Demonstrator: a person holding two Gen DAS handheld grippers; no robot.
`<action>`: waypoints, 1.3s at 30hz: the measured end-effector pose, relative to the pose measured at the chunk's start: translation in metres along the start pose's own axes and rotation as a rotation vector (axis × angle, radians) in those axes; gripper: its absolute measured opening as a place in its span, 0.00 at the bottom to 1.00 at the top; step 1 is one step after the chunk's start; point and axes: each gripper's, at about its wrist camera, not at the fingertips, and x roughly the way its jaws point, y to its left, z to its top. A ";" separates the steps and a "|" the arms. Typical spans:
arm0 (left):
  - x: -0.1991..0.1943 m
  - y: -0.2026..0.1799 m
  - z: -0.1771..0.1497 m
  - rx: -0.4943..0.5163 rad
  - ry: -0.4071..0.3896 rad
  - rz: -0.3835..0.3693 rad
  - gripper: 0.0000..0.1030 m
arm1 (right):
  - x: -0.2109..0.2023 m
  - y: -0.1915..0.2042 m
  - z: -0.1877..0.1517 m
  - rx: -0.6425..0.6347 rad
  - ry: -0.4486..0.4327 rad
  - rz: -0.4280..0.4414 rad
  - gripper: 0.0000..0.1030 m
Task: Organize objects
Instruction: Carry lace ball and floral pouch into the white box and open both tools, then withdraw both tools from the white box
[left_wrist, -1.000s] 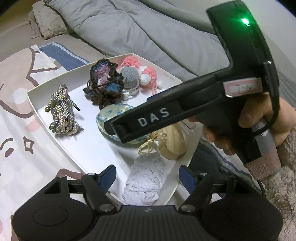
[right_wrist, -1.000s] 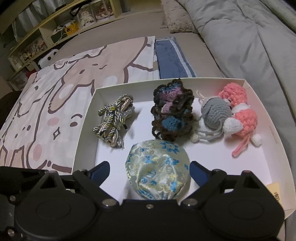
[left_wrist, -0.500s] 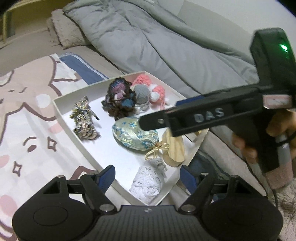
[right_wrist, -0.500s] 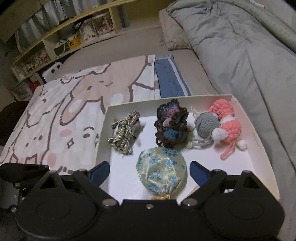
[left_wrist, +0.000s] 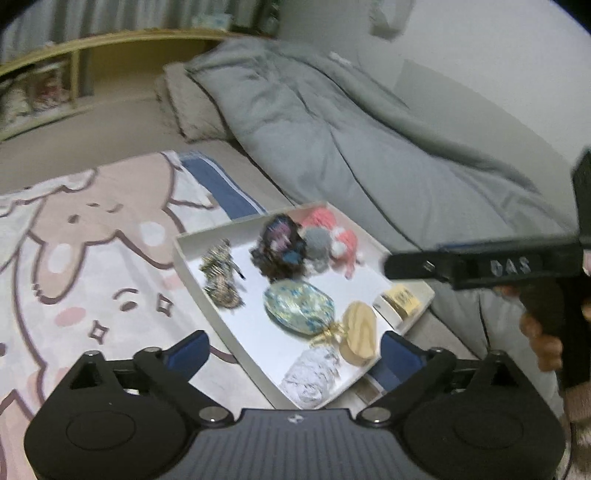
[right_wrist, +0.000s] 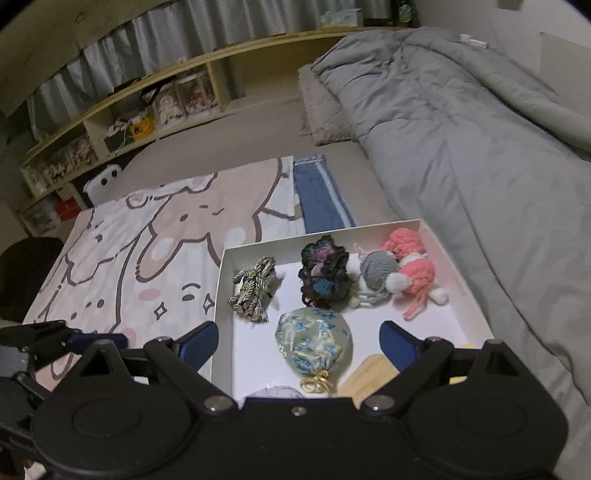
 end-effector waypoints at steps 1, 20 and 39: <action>-0.006 0.000 -0.001 -0.014 -0.021 0.021 0.98 | -0.004 -0.002 -0.002 0.006 -0.007 -0.002 0.92; -0.063 0.003 -0.032 -0.074 -0.158 0.222 1.00 | -0.063 0.001 -0.053 0.024 -0.131 -0.067 0.95; -0.074 0.007 -0.062 -0.060 -0.176 0.297 1.00 | -0.069 0.024 -0.097 -0.013 -0.192 -0.137 0.96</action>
